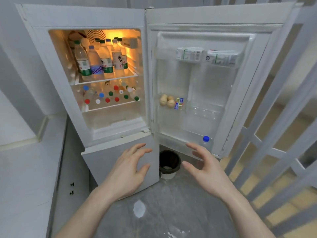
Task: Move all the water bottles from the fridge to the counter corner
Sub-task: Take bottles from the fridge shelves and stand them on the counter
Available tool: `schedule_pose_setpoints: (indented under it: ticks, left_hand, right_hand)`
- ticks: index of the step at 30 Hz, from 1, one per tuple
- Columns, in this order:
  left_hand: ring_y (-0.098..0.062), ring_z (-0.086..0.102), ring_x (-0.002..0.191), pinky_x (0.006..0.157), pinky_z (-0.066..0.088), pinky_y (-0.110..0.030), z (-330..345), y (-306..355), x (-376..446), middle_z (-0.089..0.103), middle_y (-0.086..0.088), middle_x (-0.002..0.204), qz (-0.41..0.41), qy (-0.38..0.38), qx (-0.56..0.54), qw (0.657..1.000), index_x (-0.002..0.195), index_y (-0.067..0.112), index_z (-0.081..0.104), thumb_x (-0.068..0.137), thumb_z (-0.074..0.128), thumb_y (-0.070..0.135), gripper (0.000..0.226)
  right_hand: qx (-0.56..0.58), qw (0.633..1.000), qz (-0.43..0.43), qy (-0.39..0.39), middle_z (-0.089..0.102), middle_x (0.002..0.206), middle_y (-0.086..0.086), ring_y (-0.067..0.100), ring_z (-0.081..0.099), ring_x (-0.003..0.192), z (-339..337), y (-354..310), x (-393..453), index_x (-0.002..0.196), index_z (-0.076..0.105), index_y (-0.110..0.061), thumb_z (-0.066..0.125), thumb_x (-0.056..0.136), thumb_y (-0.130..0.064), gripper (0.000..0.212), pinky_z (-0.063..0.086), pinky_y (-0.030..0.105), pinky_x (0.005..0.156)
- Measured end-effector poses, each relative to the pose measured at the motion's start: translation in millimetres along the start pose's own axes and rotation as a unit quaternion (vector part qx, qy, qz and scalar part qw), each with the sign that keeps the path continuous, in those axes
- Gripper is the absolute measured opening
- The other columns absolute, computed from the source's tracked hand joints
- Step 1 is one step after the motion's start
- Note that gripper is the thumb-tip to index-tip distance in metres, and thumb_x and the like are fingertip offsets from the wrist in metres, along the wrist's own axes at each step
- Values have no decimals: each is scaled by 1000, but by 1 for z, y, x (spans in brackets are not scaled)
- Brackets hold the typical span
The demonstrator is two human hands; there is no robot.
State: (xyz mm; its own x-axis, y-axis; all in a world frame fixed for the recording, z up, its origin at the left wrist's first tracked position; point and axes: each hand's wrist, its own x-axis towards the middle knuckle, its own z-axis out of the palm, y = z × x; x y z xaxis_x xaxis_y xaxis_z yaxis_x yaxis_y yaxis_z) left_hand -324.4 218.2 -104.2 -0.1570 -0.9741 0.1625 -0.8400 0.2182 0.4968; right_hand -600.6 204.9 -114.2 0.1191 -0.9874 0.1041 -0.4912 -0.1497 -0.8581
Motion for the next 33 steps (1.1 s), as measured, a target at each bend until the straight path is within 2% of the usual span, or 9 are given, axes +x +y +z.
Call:
schedule_pose_setpoints:
  ticks: [7, 12, 15, 16, 20, 23, 28, 31, 33]
  left_hand:
    - [-1, 25, 147, 117, 19, -17, 13, 3, 67, 29, 24, 159, -3, 4, 17, 1000, 145, 41, 48, 99, 59, 39, 47]
    - [-2, 28, 146, 114, 19, -15, 42, 6, 116, 33, 22, 159, -14, 1, 13, 1000, 144, 40, 50, 98, 62, 37, 48]
    - [-3, 30, 146, 116, 24, -19, 62, 3, 139, 34, 20, 159, -36, -4, 11, 999, 144, 39, 51, 98, 62, 37, 48]
    - [-3, 31, 146, 116, 25, -19, 67, 1, 143, 34, 20, 159, -44, -8, 10, 999, 143, 40, 51, 97, 63, 37, 48]
    - [-7, 34, 145, 114, 27, -19, 91, -4, 158, 33, 21, 158, -69, -34, -2, 997, 143, 41, 51, 97, 64, 35, 48]
    - [-8, 35, 144, 114, 33, -25, 103, -4, 168, 33, 23, 159, -74, -47, -10, 996, 142, 43, 50, 97, 63, 39, 48]
    - [-7, 36, 143, 113, 34, -24, 106, -11, 182, 34, 21, 159, -85, -58, -7, 995, 144, 42, 50, 96, 64, 40, 50]
    - [-8, 40, 140, 111, 36, -24, 107, -12, 185, 36, 19, 159, -90, -56, -9, 994, 144, 41, 51, 96, 64, 41, 50]
    - [-7, 41, 139, 111, 34, -22, 109, -13, 184, 35, 19, 159, -92, -59, -7, 994, 144, 41, 51, 96, 64, 41, 50]
  right_hand:
    - [11, 1000, 2, -13, 49, 134, -39, -10, 49, 127, -18, 43, 79, 133, 52, -54, 74, 94, -32, 50, 42, 12, 97]
    - [27, 1000, 12, -5, 52, 133, -33, -3, 55, 125, -43, 88, 140, 130, 56, -52, 73, 94, -30, 46, 52, 23, 94]
    - [28, 999, 36, -10, 53, 125, -29, 9, 65, 116, -58, 114, 171, 126, 57, -56, 74, 93, -31, 44, 57, 36, 96]
    - [26, 999, 37, -12, 53, 125, -27, 11, 66, 114, -61, 120, 178, 126, 57, -54, 73, 94, -30, 43, 58, 35, 94]
    - [-7, 998, 58, 0, 55, 132, -5, 5, 61, 102, -70, 148, 206, 131, 61, -32, 70, 95, -16, 40, 50, 6, 67]
    - [-28, 997, 76, -10, 57, 131, -10, 0, 60, 107, -71, 170, 224, 132, 63, -30, 71, 93, -19, 41, 43, 4, 77]
    - [3, 990, 142, -16, 70, 108, -6, 0, 62, 104, -61, 199, 236, 122, 69, -33, 72, 92, -18, 34, 40, 4, 74]
    - [12, 989, 145, 3, 70, 104, -12, 4, 63, 103, -60, 204, 242, 115, 70, -35, 73, 90, -15, 31, 47, 16, 81]
    - [10, 989, 146, 1, 69, 106, -14, 5, 61, 103, -59, 208, 247, 113, 70, -36, 74, 89, -15, 32, 47, 16, 79]
